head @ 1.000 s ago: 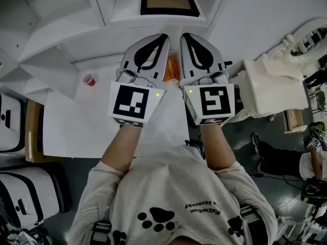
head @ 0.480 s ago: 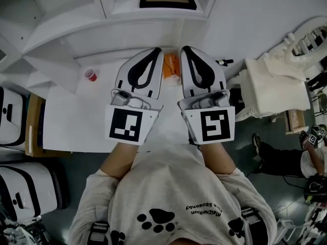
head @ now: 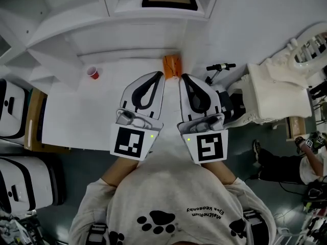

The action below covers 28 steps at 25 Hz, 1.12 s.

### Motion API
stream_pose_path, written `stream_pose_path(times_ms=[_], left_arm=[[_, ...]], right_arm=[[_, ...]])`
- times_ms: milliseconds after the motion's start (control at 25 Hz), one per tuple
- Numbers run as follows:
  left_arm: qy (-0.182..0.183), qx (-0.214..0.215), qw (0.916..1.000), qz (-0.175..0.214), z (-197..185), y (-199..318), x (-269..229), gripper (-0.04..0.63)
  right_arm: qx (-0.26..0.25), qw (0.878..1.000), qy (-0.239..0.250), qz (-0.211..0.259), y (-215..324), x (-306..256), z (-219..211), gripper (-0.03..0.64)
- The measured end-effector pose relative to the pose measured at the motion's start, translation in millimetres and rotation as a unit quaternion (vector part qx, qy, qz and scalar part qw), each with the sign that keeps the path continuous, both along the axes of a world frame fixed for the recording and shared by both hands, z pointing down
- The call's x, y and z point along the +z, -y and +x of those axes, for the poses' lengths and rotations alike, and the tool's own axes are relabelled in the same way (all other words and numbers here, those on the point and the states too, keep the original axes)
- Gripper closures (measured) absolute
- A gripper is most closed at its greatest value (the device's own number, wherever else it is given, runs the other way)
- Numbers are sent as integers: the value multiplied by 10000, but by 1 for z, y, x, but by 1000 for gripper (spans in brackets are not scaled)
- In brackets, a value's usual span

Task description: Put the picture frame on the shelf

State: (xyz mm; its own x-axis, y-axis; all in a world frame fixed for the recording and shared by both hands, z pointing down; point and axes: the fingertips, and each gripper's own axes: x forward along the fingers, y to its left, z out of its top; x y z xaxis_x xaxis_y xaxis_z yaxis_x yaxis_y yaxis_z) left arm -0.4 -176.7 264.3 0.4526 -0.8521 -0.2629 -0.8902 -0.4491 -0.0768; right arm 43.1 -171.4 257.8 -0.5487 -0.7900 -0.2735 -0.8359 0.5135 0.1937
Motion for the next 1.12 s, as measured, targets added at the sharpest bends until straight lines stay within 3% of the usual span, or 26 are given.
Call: stream_pose_path(times_ms=[200, 440, 640, 840, 1120], left_arm=[[-7, 0, 9998, -208, 2, -8, 23, 575], [363, 103, 9969, -696, 6, -16, 62, 575], [81, 77, 9984, -558, 7, -18, 59, 575], [295, 78, 9965, -782, 4, -18, 69, 575], [136, 217, 9971, -719, 11, -16, 67, 575]], right_arm=[[-92, 9997, 5, -204, -4, 23, 2, 584], [-277, 9989, -149, -333, -8, 46, -5, 584], [-439, 9967, -222, -650, -6, 65, -9, 584], [-493, 9968, -172, -598, -5, 62, -10, 584], [-425, 9944, -398, -883, -2, 75, -6, 584]])
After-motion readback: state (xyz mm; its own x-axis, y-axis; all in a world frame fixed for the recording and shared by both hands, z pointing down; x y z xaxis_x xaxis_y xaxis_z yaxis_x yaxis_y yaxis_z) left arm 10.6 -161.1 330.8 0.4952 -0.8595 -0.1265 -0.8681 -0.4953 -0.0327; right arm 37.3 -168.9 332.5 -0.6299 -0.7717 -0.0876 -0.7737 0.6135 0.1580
